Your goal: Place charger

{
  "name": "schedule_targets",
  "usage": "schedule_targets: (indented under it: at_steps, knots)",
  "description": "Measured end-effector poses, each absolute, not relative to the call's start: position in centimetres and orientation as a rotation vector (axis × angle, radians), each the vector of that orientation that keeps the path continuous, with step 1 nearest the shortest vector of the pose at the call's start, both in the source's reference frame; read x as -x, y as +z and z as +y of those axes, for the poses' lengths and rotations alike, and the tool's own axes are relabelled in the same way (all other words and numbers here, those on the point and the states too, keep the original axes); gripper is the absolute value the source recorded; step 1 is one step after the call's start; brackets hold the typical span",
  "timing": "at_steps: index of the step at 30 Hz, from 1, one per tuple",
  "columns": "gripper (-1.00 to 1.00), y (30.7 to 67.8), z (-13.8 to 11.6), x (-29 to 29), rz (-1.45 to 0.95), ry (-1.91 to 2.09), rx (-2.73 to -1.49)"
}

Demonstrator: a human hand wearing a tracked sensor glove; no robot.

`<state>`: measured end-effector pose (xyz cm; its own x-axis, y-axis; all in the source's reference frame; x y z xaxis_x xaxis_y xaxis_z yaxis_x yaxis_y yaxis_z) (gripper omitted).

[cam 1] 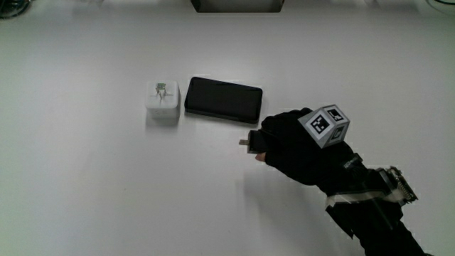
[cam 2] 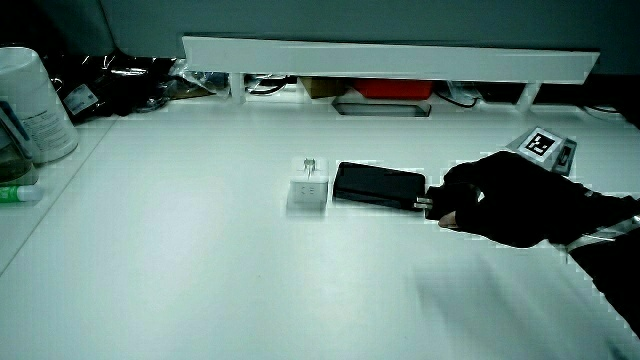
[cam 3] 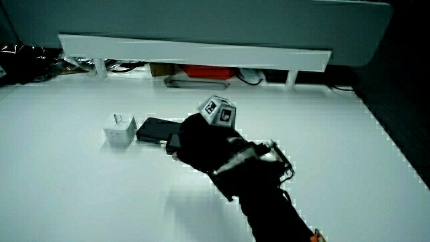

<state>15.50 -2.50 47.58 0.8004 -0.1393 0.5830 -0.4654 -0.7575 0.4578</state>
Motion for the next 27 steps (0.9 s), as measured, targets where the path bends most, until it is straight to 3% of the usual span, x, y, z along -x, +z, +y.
schedule_targets:
  at_steps: [11,27]
  knots:
    - [0.0,52.0,-2.5,-17.1,-0.302,0.672,-2.319]
    - [0.0,54.9,-3.0,-17.3,-0.217,0.642,-2.3]
